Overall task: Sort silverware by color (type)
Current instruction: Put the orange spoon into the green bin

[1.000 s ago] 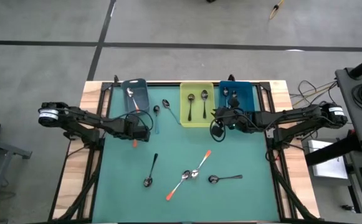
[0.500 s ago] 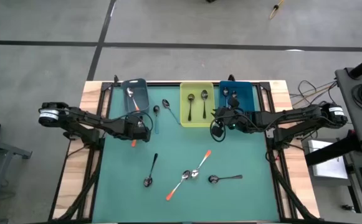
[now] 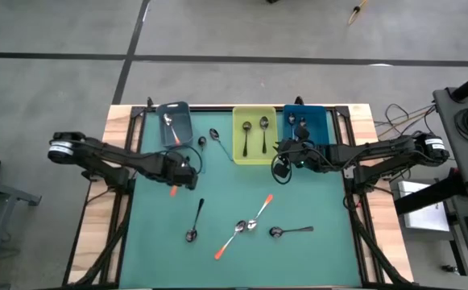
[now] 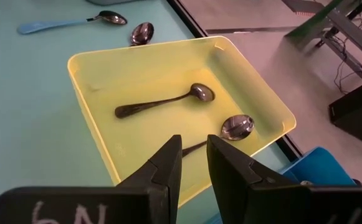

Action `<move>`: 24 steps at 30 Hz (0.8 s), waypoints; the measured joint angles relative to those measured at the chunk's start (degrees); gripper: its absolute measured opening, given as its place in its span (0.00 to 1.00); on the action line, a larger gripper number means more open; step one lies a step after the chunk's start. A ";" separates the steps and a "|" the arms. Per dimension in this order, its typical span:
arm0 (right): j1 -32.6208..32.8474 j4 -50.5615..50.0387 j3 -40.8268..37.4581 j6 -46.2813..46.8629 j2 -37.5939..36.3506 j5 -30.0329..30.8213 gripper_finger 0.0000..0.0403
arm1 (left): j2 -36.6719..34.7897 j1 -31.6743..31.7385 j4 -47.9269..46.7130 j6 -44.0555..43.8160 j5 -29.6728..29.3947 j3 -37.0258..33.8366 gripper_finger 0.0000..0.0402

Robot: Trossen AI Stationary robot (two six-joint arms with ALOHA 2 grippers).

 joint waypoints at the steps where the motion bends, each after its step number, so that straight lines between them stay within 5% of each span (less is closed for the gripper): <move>1: 0.00 -0.03 0.00 0.10 0.00 0.00 0.17 | -0.27 -0.10 -1.31 0.51 -0.07 1.16 0.00; 11: 0.00 0.66 -0.02 0.93 0.00 -2.37 0.17 | -8.80 6.43 -10.62 9.00 -9.72 9.48 0.00; 19: -0.12 5.86 -0.02 0.81 0.00 -3.04 0.17 | -17.98 27.96 -2.44 20.62 -13.40 9.35 0.00; 24: -3.17 7.47 -0.02 -1.84 0.00 -3.04 0.17 | -17.19 40.63 7.78 27.96 -6.99 9.18 0.00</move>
